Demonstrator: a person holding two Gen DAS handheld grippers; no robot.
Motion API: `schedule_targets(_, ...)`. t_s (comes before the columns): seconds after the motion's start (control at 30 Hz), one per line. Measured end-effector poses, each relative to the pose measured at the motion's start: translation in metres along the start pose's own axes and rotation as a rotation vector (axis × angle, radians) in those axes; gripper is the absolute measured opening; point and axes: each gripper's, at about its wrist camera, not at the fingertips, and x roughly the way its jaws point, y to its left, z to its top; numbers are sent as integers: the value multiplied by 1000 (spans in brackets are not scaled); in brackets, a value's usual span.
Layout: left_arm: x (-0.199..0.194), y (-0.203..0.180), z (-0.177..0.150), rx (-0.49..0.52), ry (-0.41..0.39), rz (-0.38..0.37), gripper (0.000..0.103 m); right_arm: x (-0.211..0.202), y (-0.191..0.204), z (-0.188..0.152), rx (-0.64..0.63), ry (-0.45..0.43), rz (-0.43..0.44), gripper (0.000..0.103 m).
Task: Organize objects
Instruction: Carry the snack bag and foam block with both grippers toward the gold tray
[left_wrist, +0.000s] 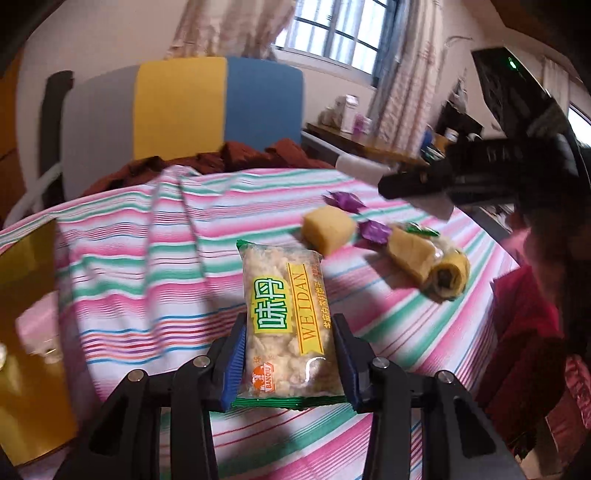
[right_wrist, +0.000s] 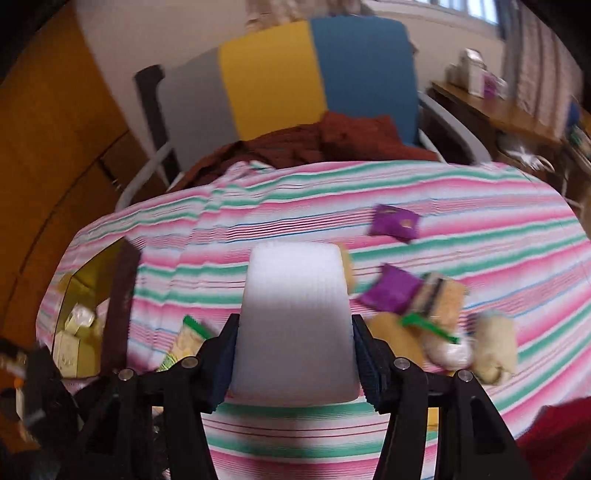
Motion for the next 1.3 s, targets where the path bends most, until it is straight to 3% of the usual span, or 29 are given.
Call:
schedule_targets(0.4,-70,57,2,-138,-89,152,44,21,89,-20,-67,-7,147,58)
schedule_targets(0.67,-109,116,-3,-256,-129,282,44,32,149,-18,-144,8,247,58)
schedule_targets(1.0,-139,190,-10,-359,-134,419,44,57,231,-26,-272,59,336,58)
schedule_targets(1.3,-145,237,-6,-410,-109,479,44,78,284,-37,-367,97,357,58)
